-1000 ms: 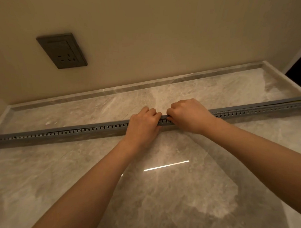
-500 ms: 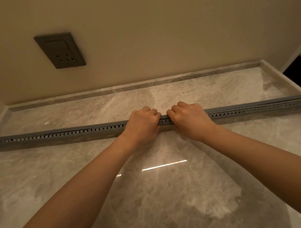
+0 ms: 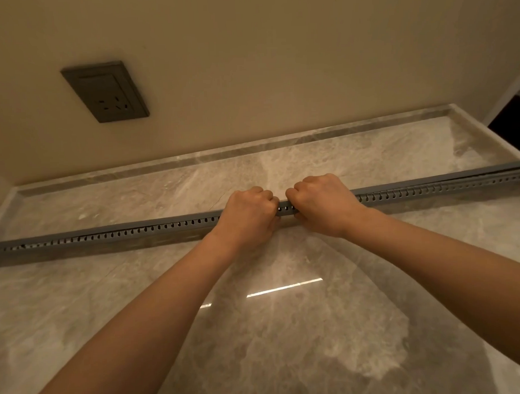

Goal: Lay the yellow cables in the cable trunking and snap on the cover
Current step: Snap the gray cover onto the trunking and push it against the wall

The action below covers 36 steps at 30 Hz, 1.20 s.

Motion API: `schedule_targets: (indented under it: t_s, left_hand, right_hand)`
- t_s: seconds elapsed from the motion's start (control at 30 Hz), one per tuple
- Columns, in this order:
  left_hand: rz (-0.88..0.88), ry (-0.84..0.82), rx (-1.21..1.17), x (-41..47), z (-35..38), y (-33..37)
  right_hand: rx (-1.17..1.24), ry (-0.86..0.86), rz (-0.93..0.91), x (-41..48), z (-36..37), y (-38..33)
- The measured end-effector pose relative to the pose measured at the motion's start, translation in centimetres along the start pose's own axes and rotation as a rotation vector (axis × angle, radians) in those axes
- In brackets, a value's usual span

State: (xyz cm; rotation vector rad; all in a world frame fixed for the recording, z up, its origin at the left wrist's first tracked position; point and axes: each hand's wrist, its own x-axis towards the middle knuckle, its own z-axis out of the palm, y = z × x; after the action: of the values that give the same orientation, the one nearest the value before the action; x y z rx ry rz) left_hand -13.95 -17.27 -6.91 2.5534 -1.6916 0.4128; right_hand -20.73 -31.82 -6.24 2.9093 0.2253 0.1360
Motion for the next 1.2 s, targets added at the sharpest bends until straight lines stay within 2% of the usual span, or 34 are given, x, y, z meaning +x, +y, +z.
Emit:
schedule_targets:
  t_s: [0.13,0.5,0.67,0.9,1.2]
  left_hand:
    - [-0.032,0.061,0.016,-0.2,1.2,-0.6]
    - [-0.054,-0.003,0.096,0.2,0.5,0.7]
    - [-0.056,0.024,0.082,1.2,1.1,2.3]
    - [-0.108,-0.046,0.217,2.4,0.8,3.4]
    - [-0.170,-0.081,0.075,3.3,1.6,3.2]
  right_hand:
    - [0.088,0.132,-0.038,-0.9,0.7,1.1]
    - [0.203,0.156,0.103,-3.0,2.1,3.5]
    - [0.244,0.158,0.108,-2.8,1.8,3.6]
    - [0.354,0.229,0.050,-3.7,1.8,3.9]
    - [0.376,0.163,0.073,-6.2,2.3,8.0]
